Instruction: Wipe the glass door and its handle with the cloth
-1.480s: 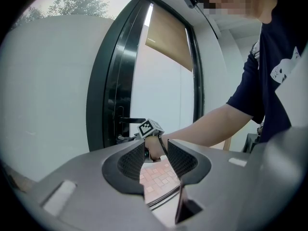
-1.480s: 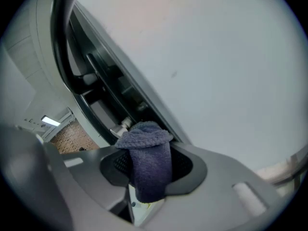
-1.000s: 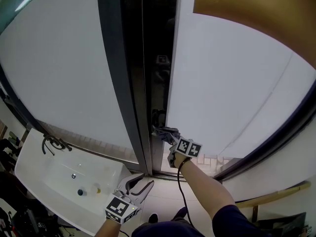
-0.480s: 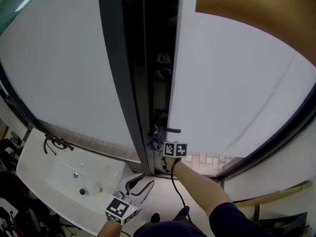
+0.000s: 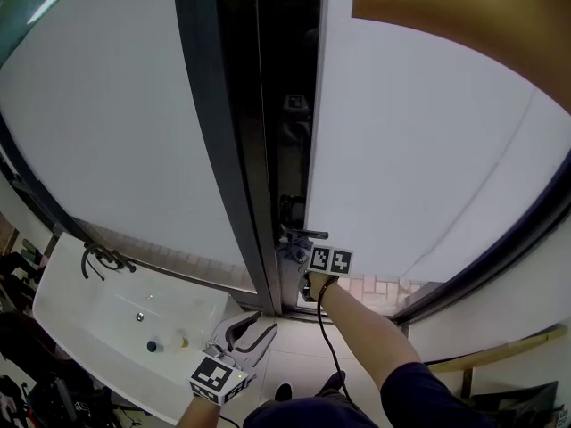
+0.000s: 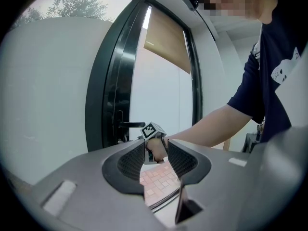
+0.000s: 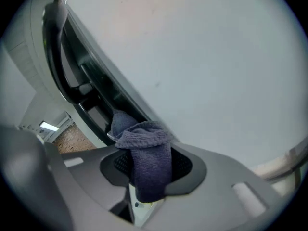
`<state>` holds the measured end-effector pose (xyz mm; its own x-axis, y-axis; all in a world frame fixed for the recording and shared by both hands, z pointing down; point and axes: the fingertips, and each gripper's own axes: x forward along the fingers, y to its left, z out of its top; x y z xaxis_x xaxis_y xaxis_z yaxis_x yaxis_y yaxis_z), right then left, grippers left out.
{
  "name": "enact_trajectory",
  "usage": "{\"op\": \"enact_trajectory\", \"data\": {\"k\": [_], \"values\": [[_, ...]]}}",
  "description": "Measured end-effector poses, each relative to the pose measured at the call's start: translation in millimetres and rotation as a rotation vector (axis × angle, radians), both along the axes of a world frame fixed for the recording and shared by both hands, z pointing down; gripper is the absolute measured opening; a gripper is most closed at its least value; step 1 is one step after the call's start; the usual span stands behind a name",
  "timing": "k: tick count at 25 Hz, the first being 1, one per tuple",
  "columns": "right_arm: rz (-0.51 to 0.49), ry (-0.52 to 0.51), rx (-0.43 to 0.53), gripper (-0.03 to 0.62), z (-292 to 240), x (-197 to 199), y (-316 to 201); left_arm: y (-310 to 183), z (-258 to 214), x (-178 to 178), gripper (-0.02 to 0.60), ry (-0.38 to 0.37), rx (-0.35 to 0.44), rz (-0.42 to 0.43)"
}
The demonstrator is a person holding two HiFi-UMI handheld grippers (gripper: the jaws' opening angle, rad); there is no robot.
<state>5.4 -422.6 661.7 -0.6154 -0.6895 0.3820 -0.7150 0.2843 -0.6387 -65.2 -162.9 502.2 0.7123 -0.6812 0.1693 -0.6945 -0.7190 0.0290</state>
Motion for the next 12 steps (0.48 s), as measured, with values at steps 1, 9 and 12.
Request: {"op": "enact_trajectory", "data": {"k": [1,9,12], "values": [[0.016,-0.001,-0.004,0.143,0.4,4.8,-0.7,-0.2,-1.2,0.7,0.144,0.0,0.005,0.003],[0.16,0.015,-0.004,0.144,-2.3,63.0,-1.0,6.0,-3.8,0.4,0.144,0.003,0.0,0.028],[0.176,0.011,0.015,0.144,-6.1,77.9,10.4,7.4,-5.3,-1.0,0.144,-0.003,0.013,0.043]]}}
